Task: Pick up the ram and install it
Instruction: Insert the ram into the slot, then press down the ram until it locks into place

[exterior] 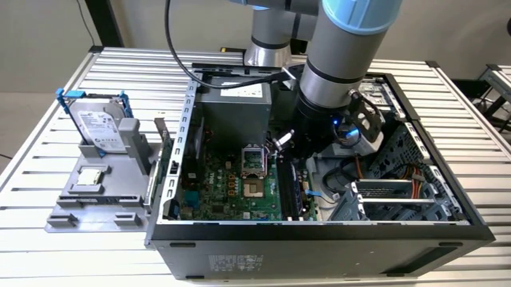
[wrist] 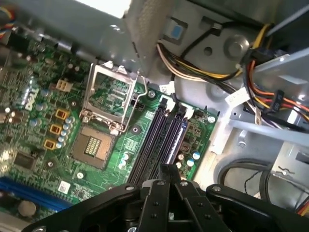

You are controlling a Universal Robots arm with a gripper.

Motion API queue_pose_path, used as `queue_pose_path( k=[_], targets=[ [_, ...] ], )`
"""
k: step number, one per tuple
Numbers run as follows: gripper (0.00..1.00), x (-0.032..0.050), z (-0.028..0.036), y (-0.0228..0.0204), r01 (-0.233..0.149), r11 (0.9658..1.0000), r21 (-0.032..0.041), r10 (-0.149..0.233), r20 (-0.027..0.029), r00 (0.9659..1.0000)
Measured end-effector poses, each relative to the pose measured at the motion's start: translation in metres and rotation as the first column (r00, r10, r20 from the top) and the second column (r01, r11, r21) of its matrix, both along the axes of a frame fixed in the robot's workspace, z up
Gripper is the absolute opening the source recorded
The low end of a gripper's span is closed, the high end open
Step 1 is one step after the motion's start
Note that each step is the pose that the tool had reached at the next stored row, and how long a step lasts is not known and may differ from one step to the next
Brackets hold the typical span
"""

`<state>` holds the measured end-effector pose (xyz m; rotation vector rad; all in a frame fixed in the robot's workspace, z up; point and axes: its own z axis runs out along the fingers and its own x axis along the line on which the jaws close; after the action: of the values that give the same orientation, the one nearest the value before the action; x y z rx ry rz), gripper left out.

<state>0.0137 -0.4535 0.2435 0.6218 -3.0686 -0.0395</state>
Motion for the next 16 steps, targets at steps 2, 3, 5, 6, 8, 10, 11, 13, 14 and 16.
queue_pose_path(
  k=[2, 3, 5, 6, 8, 10, 11, 13, 14, 16],
  targets=[
    [0.00, 0.0000, 0.0000, 0.0000, -0.033, 0.9995, 0.0003, 0.033, 0.0001, 0.9995],
    [0.00, 0.0000, 0.0000, 0.0000, -0.047, 0.9989, 0.0004, 0.047, 0.0001, 0.9989],
    [0.00, 0.0000, 0.0000, 0.0000, -0.078, 0.9970, 0.0006, 0.078, 0.0000, 0.9970],
    [0.00, 0.0000, 0.0000, 0.0000, -0.096, 0.9954, 0.0006, 0.096, 0.0003, 0.9954],
    [0.00, 0.0000, 0.0000, 0.0000, -0.132, 0.9913, 0.0005, 0.132, 0.0008, 0.9913],
    [0.00, 0.0000, 0.0000, 0.0000, -0.168, 0.9858, 0.0005, 0.168, 0.0008, 0.9858],
    [0.00, 0.0000, -0.0001, 0.0000, -0.186, 0.9825, 0.0006, 0.186, 0.0010, 0.9825],
    [0.00, 0.0000, -0.0001, 0.0000, -0.223, 0.9749, 0.0005, 0.223, 0.0015, 0.9749],
    [0.00, 0.0000, -0.0001, 0.0000, -0.239, 0.9709, 0.0004, 0.239, 0.0018, 0.9709],
    [0.00, 0.0001, 0.0000, 0.0000, -0.273, 0.9620, 0.0003, 0.273, 0.0019, 0.9620]
  ],
)
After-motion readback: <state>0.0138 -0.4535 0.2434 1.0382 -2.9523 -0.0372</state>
